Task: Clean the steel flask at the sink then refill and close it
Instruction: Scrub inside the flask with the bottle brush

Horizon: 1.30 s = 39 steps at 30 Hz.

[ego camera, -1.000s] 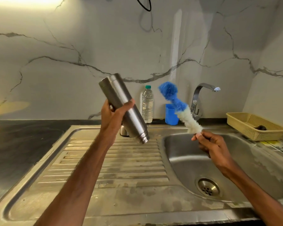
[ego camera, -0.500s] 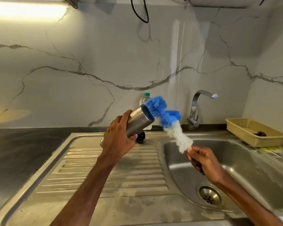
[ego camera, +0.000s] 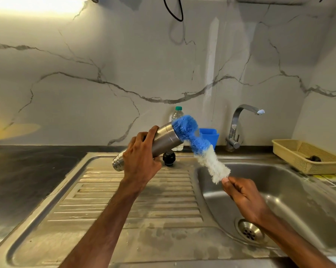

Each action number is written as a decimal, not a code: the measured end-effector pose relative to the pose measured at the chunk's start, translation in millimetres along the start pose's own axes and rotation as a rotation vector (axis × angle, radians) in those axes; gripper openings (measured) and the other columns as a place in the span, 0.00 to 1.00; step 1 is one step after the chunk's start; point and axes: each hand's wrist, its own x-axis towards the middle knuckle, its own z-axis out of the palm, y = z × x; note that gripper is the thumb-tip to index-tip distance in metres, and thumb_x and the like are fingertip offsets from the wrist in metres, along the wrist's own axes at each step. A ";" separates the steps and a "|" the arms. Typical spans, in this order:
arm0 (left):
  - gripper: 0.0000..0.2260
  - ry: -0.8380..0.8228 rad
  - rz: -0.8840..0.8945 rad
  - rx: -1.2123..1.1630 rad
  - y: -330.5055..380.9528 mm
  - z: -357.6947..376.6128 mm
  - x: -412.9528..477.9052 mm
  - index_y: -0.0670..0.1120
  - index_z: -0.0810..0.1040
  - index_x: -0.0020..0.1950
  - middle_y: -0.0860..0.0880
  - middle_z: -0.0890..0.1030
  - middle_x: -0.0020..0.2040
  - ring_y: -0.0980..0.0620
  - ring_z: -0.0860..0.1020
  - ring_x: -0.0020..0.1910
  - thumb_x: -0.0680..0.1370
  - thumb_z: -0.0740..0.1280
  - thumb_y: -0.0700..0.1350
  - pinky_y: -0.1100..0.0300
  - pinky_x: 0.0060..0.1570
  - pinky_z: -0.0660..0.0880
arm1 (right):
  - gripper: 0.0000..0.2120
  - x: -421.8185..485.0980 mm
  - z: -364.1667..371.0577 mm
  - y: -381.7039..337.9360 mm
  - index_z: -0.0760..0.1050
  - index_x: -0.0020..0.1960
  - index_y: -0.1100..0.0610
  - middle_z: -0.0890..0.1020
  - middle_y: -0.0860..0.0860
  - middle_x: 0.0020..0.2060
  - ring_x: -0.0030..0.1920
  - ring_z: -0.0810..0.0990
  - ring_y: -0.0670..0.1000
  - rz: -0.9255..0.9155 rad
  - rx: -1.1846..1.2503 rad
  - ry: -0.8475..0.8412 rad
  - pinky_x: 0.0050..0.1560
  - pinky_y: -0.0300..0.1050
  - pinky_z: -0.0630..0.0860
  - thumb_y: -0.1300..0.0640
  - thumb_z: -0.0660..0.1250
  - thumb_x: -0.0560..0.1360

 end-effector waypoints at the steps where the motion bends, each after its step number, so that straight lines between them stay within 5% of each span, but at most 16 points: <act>1: 0.44 0.000 -0.005 -0.009 -0.2 0.6 -0.3 0.52 0.60 0.81 0.43 0.72 0.71 0.42 0.73 0.67 0.69 0.79 0.46 0.40 0.63 0.74 | 0.22 -0.5 0.3 -0.5 0.68 0.30 0.50 0.70 0.45 0.23 0.26 0.67 0.44 -0.003 -0.010 0.004 0.28 0.37 0.61 0.59 0.61 0.83; 14: 0.44 -0.008 0.014 -0.035 3.3 6.5 -3.9 0.51 0.61 0.80 0.44 0.75 0.68 0.43 0.77 0.63 0.69 0.79 0.44 0.44 0.63 0.75 | 0.23 -0.5 2.5 1.5 0.63 0.30 0.48 0.66 0.43 0.23 0.24 0.63 0.43 -0.121 -0.133 0.026 0.27 0.35 0.57 0.57 0.61 0.83; 39: 0.43 0.007 0.061 -0.021 3.7 2.1 -6.1 0.50 0.66 0.78 0.42 0.75 0.68 0.40 0.75 0.64 0.66 0.79 0.39 0.42 0.65 0.72 | 0.21 0.9 -1.3 2.8 0.66 0.30 0.51 0.69 0.43 0.23 0.24 0.65 0.44 -0.069 -0.160 -0.019 0.27 0.35 0.59 0.58 0.61 0.82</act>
